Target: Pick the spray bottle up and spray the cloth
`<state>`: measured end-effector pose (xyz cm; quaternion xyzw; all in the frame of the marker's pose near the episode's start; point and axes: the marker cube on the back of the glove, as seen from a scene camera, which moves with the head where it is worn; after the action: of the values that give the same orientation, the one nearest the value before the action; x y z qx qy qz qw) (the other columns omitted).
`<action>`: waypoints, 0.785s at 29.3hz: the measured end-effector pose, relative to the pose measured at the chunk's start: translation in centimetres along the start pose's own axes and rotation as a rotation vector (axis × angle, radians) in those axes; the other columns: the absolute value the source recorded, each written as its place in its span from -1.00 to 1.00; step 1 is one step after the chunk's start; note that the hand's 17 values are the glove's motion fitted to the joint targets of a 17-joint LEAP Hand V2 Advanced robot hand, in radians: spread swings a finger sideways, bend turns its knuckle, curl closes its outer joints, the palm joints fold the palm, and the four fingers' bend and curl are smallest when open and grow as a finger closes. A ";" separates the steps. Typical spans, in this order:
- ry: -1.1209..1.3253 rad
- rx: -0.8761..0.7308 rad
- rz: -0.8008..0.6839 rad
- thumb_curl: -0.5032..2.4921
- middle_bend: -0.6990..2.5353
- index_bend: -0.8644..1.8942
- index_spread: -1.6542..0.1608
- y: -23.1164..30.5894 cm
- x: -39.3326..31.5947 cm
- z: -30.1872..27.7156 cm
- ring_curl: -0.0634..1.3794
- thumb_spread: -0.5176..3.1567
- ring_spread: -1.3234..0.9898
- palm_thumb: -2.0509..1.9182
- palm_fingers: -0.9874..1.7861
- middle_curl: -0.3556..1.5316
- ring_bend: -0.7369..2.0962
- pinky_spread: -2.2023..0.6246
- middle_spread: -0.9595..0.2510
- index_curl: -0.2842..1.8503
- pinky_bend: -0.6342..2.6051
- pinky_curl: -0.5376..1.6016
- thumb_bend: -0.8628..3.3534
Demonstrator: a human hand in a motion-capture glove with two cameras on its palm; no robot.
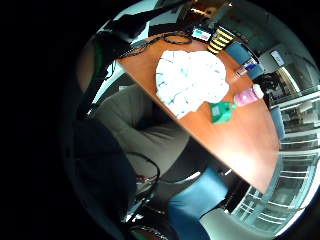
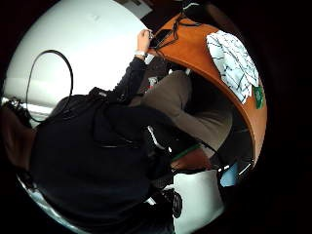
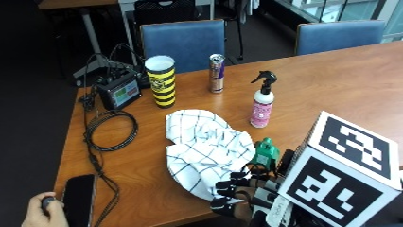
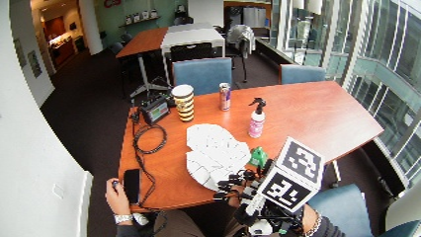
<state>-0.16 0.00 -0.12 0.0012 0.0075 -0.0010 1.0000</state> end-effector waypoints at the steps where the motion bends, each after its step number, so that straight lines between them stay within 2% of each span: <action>1: 0.004 0.002 -0.001 -0.61 -0.41 -0.20 0.58 0.0 -0.1 -0.1 -0.83 -0.50 0.12 0.22 0.11 -0.55 -0.29 0.63 0.50 -0.67 -0.39 -0.42 -0.48; 10: 0.015 0.009 -0.011 -0.56 -0.41 -0.22 0.43 0.0 -0.4 -0.2 -0.69 -0.29 0.09 0.26 0.11 -0.44 -0.29 0.68 0.46 -0.55 -0.40 -0.32 -0.50; 23: -0.054 -0.006 0.105 -0.52 -0.43 -0.25 0.38 -2.0 3.6 1.4 -0.63 -0.18 0.08 0.28 0.13 -0.37 -0.30 0.70 0.43 -0.49 -0.42 -0.27 -0.54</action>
<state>3.45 -2.03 1.27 -0.0017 -0.0193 0.0514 0.9985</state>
